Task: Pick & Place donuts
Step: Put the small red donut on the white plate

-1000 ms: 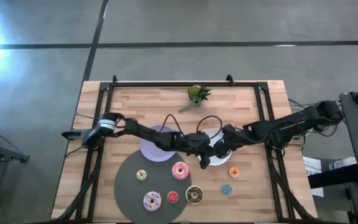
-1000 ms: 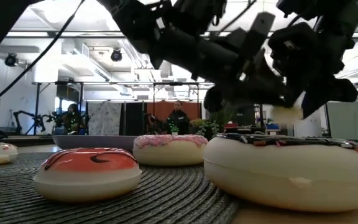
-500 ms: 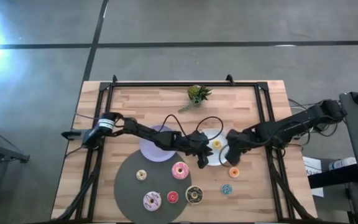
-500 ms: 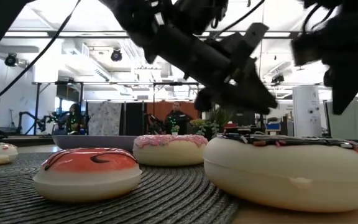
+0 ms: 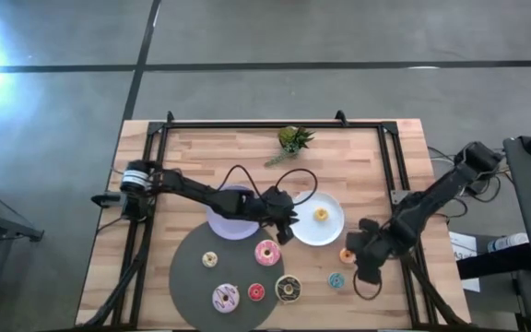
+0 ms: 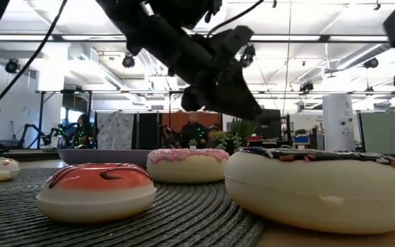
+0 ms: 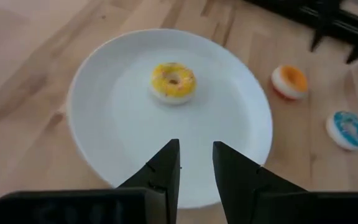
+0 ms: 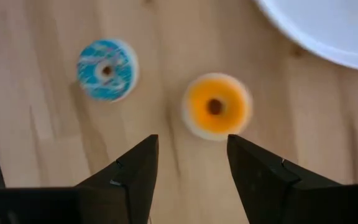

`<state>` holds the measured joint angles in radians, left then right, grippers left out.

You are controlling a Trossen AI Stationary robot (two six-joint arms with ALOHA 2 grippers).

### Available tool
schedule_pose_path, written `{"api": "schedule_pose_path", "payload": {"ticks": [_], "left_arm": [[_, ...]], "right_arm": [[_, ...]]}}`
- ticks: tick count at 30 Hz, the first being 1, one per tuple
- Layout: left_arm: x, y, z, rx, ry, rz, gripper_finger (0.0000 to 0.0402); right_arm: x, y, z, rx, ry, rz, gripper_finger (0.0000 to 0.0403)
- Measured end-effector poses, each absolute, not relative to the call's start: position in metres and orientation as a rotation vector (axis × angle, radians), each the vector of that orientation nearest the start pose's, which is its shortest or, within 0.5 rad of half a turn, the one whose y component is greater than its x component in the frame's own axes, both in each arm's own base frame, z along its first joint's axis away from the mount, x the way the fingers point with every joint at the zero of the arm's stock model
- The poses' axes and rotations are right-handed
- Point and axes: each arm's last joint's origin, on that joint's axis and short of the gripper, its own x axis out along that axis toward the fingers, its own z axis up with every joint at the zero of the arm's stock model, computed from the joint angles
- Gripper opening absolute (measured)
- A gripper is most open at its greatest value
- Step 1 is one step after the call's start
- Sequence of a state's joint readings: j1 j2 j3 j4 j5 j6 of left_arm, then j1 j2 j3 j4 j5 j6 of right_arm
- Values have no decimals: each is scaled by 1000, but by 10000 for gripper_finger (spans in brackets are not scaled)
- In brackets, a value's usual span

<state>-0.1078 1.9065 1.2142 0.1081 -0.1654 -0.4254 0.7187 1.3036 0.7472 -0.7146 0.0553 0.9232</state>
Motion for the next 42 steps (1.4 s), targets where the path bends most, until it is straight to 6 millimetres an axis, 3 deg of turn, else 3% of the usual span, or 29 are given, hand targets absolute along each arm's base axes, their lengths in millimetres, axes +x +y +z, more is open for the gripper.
{"api": "schedule_pose_path", "payload": {"ticks": [7,14,28,36,39,42], "left_arm": [[410,-40,190,-349,556,183,71],[410,-40,189,-354,560,185,71],[409,-40,188,-355,580,179,71],[409,-40,188,-355,581,179,71],[409,-40,188,-355,581,179,71],[409,-40,188,-355,581,179,71]], "right_arm": [[180,174,169,-35,1337,16,171],[197,189,157,-113,1370,-107,171],[192,187,146,45,1392,-261,149],[196,188,147,142,1369,-274,68],[194,187,153,250,1338,-332,24],[188,179,165,398,1246,-428,13]]}}
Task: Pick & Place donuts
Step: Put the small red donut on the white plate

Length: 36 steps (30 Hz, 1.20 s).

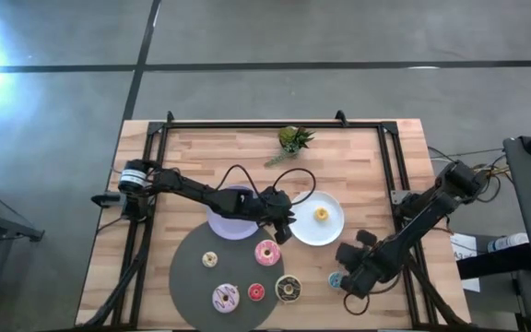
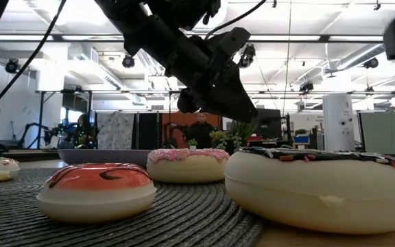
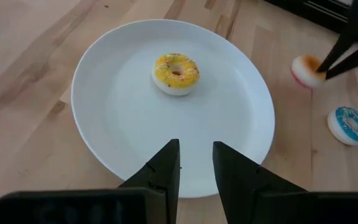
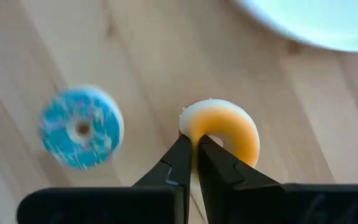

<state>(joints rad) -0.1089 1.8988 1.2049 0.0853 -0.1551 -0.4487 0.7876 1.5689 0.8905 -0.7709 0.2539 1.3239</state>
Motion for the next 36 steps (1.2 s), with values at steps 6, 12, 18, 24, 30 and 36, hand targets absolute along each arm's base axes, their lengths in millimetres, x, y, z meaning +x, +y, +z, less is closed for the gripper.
{"api": "schedule_pose_path", "payload": {"ticks": [6,12,18,24,30,36], "left_arm": [[410,-41,190,-350,562,162,71],[417,-47,203,-320,435,43,71],[423,-52,222,-325,310,1,72],[425,-42,224,-344,286,110,112],[425,-36,225,-341,253,208,175],[427,-31,231,-327,187,245,191]], "right_arm": [[157,138,191,887,805,-630,9],[139,101,190,1314,237,-583,11],[155,77,196,1327,60,-646,15],[172,62,210,1282,3,-716,43],[186,65,215,1275,-14,-734,61],[204,73,215,1256,-20,-763,59]]}}
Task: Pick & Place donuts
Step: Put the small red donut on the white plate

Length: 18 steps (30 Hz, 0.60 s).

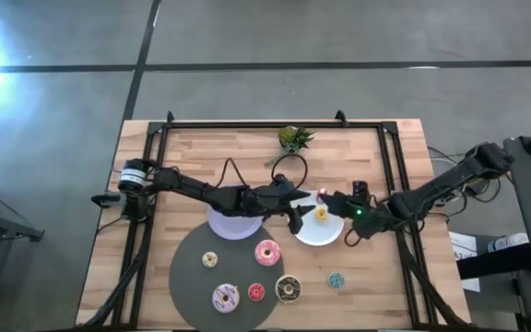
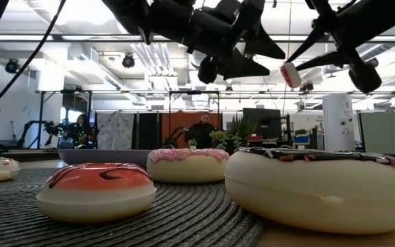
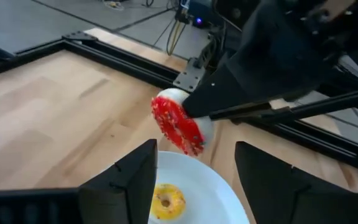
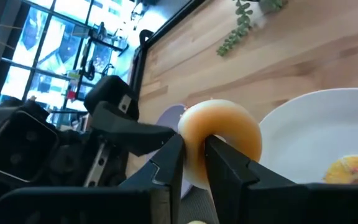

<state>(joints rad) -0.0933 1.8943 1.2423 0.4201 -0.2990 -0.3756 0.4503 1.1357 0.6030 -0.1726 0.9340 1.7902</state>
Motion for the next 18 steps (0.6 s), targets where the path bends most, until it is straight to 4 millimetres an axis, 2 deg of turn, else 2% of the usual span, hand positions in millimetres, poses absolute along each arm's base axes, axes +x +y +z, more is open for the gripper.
{"api": "schedule_pose_path", "payload": {"ticks": [4,18], "left_arm": [[427,-30,229,-342,191,247,192],[428,-29,231,-353,174,230,192]], "right_arm": [[211,74,217,1248,-45,-784,59],[220,75,226,1276,-113,-771,59]]}}
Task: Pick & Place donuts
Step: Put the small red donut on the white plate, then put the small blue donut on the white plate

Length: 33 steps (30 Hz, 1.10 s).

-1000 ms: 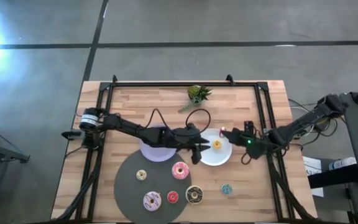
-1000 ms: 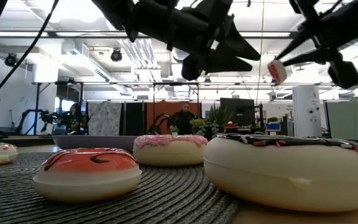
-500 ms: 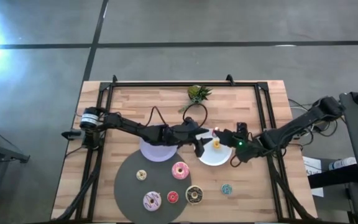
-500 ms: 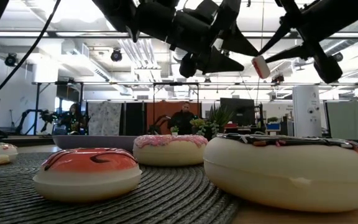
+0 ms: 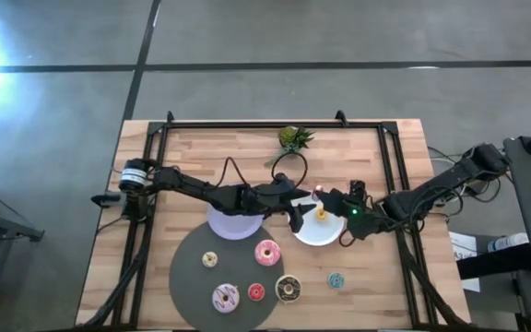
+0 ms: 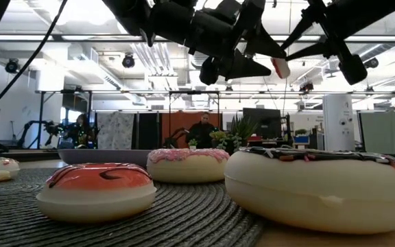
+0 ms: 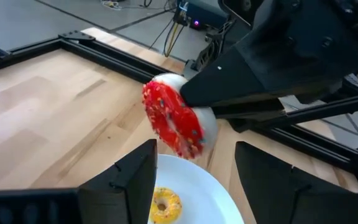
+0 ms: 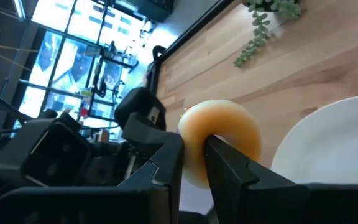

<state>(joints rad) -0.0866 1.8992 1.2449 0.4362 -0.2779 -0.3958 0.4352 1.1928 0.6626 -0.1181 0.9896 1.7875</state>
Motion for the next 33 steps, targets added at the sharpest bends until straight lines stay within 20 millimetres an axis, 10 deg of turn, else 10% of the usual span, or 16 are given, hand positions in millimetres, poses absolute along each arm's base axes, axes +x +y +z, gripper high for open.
{"api": "schedule_pose_path", "payload": {"ticks": [11,20,33], "left_arm": [[428,-23,230,-334,187,274,177],[427,-22,224,-298,239,292,65],[417,-18,202,-181,465,382,0]], "right_arm": [[230,75,232,1241,-60,-738,59],[228,77,228,1254,103,-685,111],[178,63,247,1120,343,-662,215]]}}
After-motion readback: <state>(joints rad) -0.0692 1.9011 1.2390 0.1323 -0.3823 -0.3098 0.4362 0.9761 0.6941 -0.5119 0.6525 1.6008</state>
